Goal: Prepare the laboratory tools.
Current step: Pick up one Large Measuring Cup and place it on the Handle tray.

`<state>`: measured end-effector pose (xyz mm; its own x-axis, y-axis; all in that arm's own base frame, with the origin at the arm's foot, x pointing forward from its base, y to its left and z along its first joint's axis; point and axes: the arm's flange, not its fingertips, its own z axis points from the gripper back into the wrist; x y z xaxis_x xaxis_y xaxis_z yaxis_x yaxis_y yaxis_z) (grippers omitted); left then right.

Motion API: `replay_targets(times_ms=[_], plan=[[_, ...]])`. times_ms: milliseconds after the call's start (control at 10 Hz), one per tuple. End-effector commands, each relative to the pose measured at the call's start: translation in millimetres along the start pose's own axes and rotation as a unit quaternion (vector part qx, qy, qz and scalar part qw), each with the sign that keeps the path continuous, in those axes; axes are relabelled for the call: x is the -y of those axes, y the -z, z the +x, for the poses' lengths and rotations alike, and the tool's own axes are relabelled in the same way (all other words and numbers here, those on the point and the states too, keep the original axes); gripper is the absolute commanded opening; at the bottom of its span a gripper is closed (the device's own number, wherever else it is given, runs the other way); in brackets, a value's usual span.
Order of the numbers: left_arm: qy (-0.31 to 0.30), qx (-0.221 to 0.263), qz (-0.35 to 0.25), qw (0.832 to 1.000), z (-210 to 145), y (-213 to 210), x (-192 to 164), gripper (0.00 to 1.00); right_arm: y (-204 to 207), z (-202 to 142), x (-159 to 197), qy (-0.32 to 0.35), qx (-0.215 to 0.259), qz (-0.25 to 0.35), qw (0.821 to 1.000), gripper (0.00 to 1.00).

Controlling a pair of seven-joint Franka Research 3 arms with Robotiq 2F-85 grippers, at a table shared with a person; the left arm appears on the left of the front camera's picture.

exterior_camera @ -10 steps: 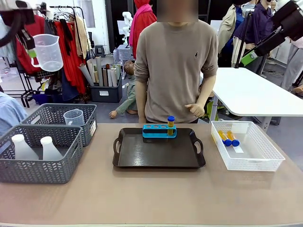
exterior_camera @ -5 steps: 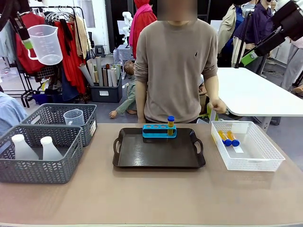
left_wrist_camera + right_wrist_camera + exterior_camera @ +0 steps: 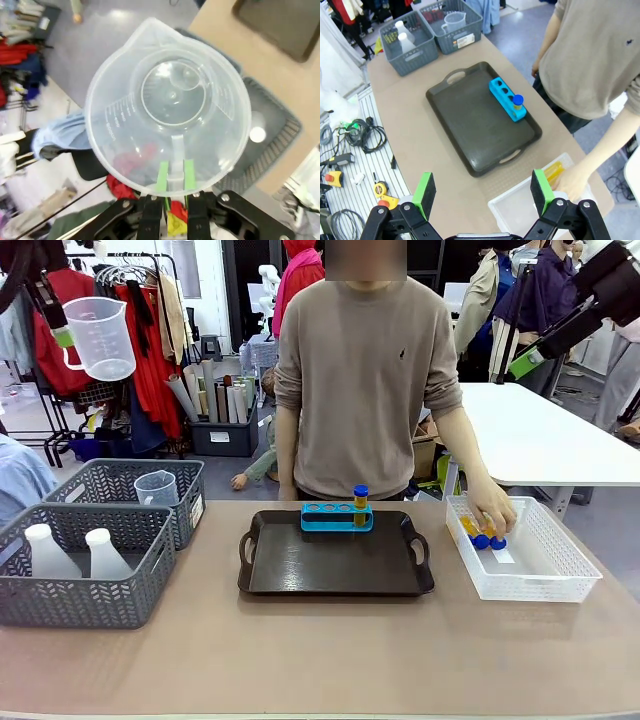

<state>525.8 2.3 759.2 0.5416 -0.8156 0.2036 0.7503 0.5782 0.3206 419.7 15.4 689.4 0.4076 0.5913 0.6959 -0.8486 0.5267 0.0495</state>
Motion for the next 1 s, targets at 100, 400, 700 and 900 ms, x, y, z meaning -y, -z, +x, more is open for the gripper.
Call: replay_targets(times_ms=[100, 400, 700, 900], plan=[[0.065, 0.008, -0.036, 0.997, 26.5, -31.3, 19.4, 0.0, -0.7, 0.9, -0.7, -0.002, 0.002, 0.001, 1.0, 1.0], [0.12, 0.02, -0.056, 0.991, 57.2, -30.2, 37.4, 0.0, -0.7, 0.9, -0.7, -0.002, 0.002, 0.001, 1.0, 1.0], [0.181, 0.042, -0.075, 0.98, 99.5, -20.0, 61.5, 0.0, -0.7, 0.9, -0.7, -0.002, 0.002, 0.001, 1.0, 1.0], [0.229, 0.033, -0.079, 0.97, 134.1, 2.8, 83.9, 0.0, -0.7, 0.9, -0.7, -0.002, 0.002, 0.001, 1.0, 1.0]])
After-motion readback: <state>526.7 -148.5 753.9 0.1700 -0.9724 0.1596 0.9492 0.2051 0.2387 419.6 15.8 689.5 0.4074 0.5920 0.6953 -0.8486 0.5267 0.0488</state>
